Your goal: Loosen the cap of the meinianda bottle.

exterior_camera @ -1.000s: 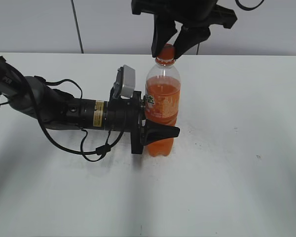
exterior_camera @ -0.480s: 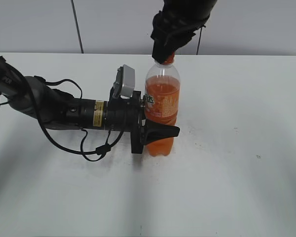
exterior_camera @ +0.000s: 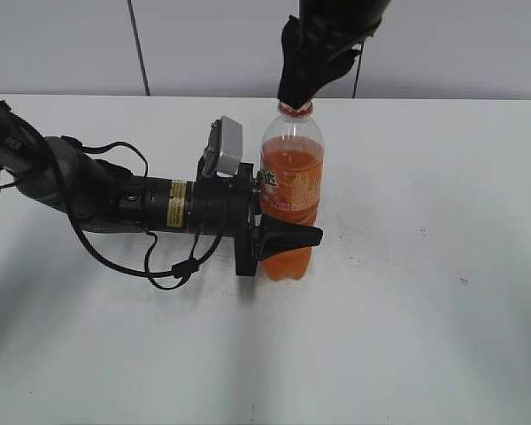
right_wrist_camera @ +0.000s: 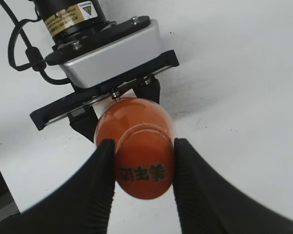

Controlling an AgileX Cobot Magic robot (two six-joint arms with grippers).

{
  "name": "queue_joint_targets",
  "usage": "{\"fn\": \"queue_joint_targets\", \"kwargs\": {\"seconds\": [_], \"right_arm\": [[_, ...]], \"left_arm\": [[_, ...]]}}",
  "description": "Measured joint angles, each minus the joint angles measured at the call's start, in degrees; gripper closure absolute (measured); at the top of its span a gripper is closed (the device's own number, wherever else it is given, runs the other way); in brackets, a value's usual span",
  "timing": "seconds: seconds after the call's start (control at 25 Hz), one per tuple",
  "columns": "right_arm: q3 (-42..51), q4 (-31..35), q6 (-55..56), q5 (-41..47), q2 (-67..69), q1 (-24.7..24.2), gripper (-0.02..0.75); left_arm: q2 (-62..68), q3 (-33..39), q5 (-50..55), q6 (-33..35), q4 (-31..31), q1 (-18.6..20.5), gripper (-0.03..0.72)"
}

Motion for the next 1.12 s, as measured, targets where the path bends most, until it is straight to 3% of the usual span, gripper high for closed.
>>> {"fn": "queue_joint_targets", "kwargs": {"seconds": [0.36,0.48,0.64,0.88,1.12], "right_arm": [[0.0,0.1,-0.5,0.0,-3.8,0.0,0.463],[0.0,-0.1,3.3,0.0,-4.8,0.0,0.463],[0.1,-4.7,19.5,0.1,-7.5,-1.5,0.463],[7.7,-6.9,31.0,-0.1,-10.1,-11.9,0.463],[26.8,-6.4,34.3,-10.2,-15.3,-24.5,0.463]], "left_arm": [[0.0,0.0,0.0,0.0,0.1,0.0,0.298],[0.0,0.0,0.0,0.0,0.1,0.0,0.298],[0.0,0.0,0.1,0.0,0.1,0.0,0.298],[0.0,0.0,0.1,0.1,0.1,0.0,0.298],[0.0,0.0,0.1,0.1,0.1,0.0,0.298]]}}
